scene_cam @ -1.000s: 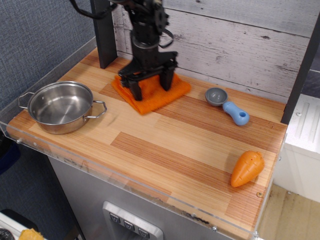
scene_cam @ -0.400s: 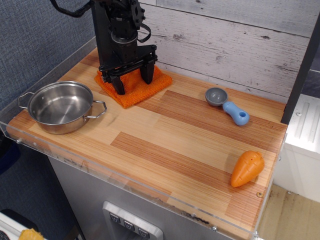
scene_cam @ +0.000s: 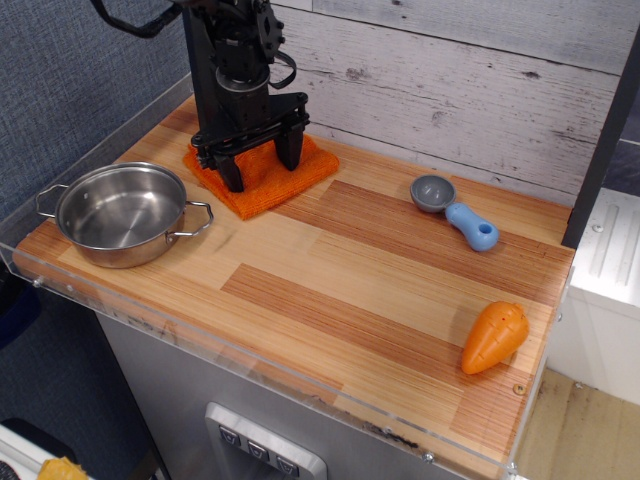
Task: Move the Orange cloth near the steel pot.
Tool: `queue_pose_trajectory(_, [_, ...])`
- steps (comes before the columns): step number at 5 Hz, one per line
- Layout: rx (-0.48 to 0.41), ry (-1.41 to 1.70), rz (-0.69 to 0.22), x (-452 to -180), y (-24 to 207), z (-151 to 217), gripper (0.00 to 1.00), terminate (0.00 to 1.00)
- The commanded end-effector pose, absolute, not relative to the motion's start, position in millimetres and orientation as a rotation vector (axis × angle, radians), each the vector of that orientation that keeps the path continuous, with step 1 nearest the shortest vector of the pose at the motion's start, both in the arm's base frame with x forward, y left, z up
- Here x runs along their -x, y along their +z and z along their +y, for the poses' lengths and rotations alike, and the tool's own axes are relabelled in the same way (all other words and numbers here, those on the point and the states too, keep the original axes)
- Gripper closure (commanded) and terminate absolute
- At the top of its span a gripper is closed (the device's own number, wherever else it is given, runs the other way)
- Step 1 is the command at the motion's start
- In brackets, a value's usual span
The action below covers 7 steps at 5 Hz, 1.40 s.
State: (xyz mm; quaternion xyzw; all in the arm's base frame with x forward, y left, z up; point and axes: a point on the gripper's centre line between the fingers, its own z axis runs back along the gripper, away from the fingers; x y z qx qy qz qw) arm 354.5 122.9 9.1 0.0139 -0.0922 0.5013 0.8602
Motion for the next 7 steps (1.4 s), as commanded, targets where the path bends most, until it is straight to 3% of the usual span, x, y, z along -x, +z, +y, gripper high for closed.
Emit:
queue_pose_trajectory(1, [0.064,1.090,-0.257,-335,71,131,0.00,0.00])
queue_pose_trajectory(3, [0.093,1.096,-0.290,-328,98,123,0.00,0.00])
queue_pose_trajectory(4, [0.108,1.069,-0.347,-323,120,116,0.00,0.00])
queue_pose_trajectory(7, [0.108,1.069,-0.347,-323,120,116,0.00,0.00])
